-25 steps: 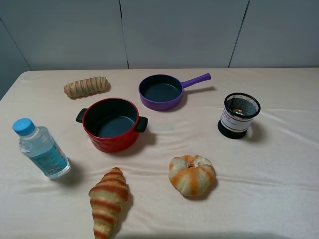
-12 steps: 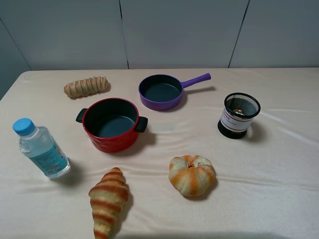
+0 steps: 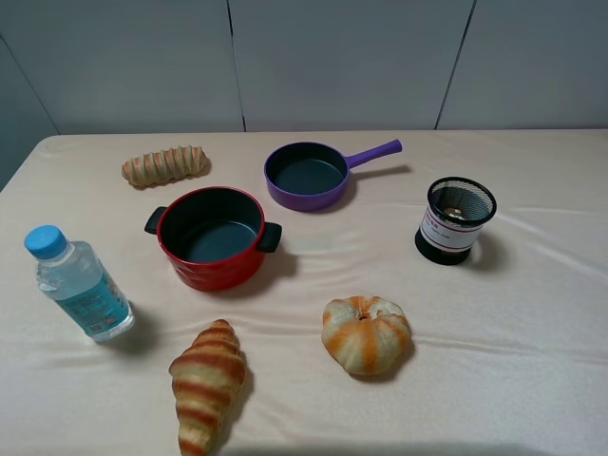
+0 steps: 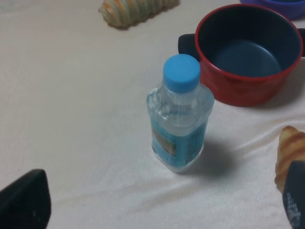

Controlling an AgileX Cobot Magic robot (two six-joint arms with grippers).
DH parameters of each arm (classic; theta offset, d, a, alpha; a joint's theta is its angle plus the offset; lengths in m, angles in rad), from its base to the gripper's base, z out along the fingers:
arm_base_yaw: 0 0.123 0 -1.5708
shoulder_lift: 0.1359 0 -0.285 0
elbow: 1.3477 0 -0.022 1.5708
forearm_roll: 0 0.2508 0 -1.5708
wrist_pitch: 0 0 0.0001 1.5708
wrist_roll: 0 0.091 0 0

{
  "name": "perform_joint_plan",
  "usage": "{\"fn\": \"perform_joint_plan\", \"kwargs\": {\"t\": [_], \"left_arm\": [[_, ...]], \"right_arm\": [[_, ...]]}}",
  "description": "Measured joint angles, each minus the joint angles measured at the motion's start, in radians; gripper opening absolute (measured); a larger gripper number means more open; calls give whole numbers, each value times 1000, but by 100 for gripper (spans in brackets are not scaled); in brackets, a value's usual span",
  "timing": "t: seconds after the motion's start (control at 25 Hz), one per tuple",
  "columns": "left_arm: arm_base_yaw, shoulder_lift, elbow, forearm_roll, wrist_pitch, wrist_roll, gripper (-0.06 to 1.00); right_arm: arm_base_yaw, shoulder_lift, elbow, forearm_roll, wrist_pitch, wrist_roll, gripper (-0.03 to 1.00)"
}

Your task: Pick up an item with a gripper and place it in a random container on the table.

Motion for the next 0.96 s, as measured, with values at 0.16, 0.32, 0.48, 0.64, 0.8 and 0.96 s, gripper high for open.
{"fn": "perform_joint_plan", "kwargs": {"t": [0.16, 0.32, 0.48, 0.64, 0.8, 0.96], "left_arm": [[0, 0, 0, 0, 0, 0, 99], [0, 0, 0, 0, 0, 0, 99], [0, 0, 0, 0, 0, 0, 99], [0, 0, 0, 0, 0, 0, 99], [0, 0, 0, 0, 0, 0, 99], [0, 0, 0, 0, 0, 0, 99]], "right_arm": [[0, 0, 0, 0, 0, 0, 69], [0, 0, 0, 1, 0, 0, 69], [0, 0, 0, 1, 0, 0, 69], [0, 0, 0, 1, 0, 0, 69], [0, 0, 0, 1, 0, 0, 69], [0, 0, 0, 1, 0, 0, 69]]}}
